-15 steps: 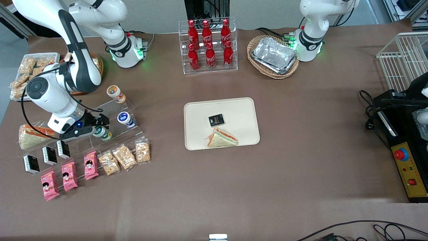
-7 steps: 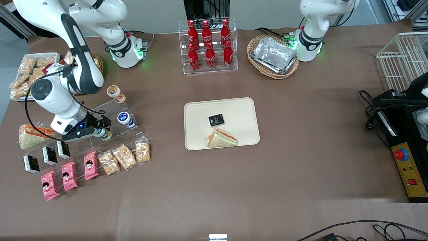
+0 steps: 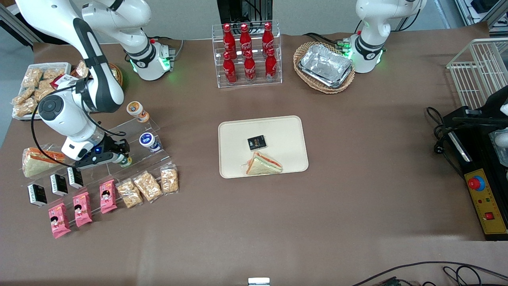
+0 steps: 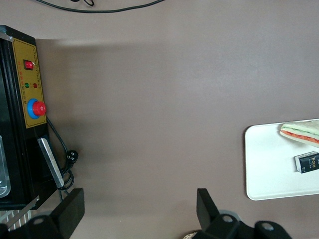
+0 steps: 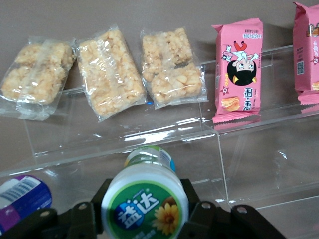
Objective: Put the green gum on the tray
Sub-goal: 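Lift the green gum bottle and carry it over the white tray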
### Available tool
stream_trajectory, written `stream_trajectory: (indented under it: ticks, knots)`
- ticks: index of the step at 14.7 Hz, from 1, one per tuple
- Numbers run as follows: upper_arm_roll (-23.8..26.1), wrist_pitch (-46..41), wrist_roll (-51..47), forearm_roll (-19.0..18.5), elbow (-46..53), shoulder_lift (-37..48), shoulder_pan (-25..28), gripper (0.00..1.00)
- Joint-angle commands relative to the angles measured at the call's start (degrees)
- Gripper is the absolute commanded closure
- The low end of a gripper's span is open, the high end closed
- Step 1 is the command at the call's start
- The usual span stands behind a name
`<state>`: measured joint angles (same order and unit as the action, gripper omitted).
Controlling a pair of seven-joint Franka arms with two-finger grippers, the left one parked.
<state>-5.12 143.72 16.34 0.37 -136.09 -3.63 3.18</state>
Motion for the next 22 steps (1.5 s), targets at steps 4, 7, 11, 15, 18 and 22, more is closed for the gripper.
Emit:
stream_trajectory:
  ticks: [4, 7, 11, 15, 18, 22]
  knots:
    - [0.02, -1.5, -1.4, -0.64, 1.52, 1.25, -0.01, 0.47]
    - [0.11, -12.63, -1.4, -0.55, 7.66, 2.93, 0.07, 0.47]
    - [0.2, -31.09, -1.75, -0.37, 20.4, 3.37, 0.07, 0.46]
    - [0.72, -45.25, -3.5, 0.94, 31.39, 3.9, 0.16, 0.46]
    - [0.64, -52.99, -5.0, 1.47, 38.16, 4.07, 1.56, 0.45]
    - [0.64, -56.0, -12.97, 1.47, 40.64, 5.04, 6.47, 0.45]
